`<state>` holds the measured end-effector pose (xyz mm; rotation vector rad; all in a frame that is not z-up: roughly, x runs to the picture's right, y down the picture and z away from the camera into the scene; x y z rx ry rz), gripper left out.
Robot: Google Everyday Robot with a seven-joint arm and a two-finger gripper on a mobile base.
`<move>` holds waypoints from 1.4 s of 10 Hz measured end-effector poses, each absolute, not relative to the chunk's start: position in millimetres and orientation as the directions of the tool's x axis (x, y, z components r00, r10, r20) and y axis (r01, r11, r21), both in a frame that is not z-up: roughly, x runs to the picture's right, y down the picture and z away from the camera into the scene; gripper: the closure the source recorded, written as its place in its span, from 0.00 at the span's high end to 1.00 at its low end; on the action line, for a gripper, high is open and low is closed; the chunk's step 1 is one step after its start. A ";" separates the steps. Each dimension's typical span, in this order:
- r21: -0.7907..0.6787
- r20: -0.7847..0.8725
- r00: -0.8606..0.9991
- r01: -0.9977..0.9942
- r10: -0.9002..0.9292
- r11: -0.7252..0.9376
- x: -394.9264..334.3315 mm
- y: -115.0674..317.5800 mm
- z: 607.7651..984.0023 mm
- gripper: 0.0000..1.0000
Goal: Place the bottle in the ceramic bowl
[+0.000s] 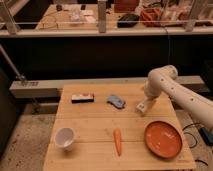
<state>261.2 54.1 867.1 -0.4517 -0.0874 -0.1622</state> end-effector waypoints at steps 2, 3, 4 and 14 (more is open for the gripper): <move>-0.428 0.121 0.983 0.177 -0.137 0.887 262.2 54.3 869.0 0.80; -0.428 0.122 0.983 0.178 -0.139 0.886 262.5 54.6 870.1 0.80; -0.428 0.123 0.983 0.179 -0.139 0.886 262.8 55.0 870.9 0.80; -0.429 0.139 0.979 0.197 -0.150 0.882 265.8 56.8 879.4 0.80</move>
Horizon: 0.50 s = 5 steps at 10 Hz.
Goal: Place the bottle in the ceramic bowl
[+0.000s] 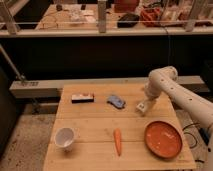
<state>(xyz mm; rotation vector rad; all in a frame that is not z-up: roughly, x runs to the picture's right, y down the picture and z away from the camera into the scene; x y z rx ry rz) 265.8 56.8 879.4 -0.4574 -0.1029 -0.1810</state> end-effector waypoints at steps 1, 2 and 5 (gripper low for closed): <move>-0.429 0.141 0.978 0.199 -0.152 0.881 266.1 56.8 880.4 0.80; -0.429 0.143 0.978 0.201 -0.153 0.881 266.7 57.2 881.7 0.80; -0.429 0.148 0.976 0.208 -0.158 0.879 267.8 57.6 883.7 0.80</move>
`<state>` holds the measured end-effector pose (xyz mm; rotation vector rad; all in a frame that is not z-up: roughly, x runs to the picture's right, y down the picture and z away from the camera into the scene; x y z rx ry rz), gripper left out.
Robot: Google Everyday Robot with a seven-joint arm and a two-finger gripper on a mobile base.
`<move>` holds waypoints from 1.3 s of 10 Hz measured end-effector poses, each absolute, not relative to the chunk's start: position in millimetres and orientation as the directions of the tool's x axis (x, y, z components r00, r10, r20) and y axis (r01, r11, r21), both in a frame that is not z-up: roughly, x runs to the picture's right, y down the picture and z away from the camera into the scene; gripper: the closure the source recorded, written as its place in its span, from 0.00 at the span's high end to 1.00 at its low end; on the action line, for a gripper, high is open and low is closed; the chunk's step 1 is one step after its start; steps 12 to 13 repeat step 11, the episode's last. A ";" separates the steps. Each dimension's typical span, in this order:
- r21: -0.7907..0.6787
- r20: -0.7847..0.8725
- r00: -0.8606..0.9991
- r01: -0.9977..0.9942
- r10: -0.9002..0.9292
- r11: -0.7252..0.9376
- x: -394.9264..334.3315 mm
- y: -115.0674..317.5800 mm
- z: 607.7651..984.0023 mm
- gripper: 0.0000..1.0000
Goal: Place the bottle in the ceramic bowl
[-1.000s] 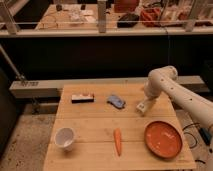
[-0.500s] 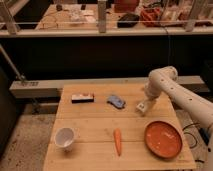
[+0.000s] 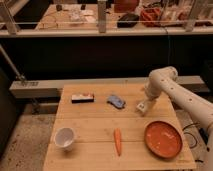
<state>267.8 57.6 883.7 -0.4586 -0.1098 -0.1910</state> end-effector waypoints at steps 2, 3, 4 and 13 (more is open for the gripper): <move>-0.429 0.152 0.975 0.212 -0.161 0.878 268.3 58.0 885.2 0.80; -0.429 0.155 0.974 0.215 -0.163 0.877 268.4 58.3 885.9 0.80; -0.429 0.157 0.974 0.217 -0.164 0.877 268.8 58.6 886.7 0.80; -0.430 0.169 0.970 0.231 -0.173 0.873 271.5 60.1 890.7 0.80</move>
